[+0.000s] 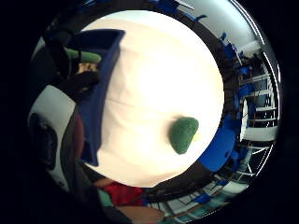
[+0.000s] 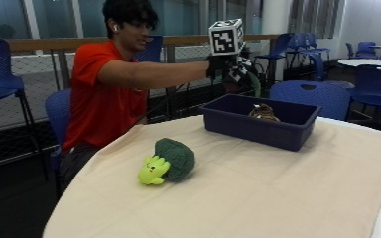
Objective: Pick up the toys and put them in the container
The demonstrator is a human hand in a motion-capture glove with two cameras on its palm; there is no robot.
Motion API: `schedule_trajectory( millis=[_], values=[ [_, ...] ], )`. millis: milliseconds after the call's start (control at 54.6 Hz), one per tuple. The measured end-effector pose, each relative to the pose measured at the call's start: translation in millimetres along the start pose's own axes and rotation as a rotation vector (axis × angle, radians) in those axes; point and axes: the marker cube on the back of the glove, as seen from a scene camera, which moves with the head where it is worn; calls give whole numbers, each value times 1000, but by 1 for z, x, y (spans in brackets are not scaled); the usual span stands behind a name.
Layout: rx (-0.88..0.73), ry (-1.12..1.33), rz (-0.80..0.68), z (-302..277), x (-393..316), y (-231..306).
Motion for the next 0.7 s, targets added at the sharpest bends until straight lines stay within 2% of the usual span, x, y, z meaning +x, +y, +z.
schedule_trajectory(
  millis=[220, 330, 440, 568, 659, 696],
  values=[
    [-18, 18, -90, 21, -64, -6],
    [-57, 32, -98, 32, -71, -6],
    [-189, 40, -112, 42, -61, 3],
    [-169, -17, -111, 34, -40, 9],
    [-143, 228, -231, 27, 21, 17],
    [-145, 186, -177, 24, 33, 23]
  ],
)
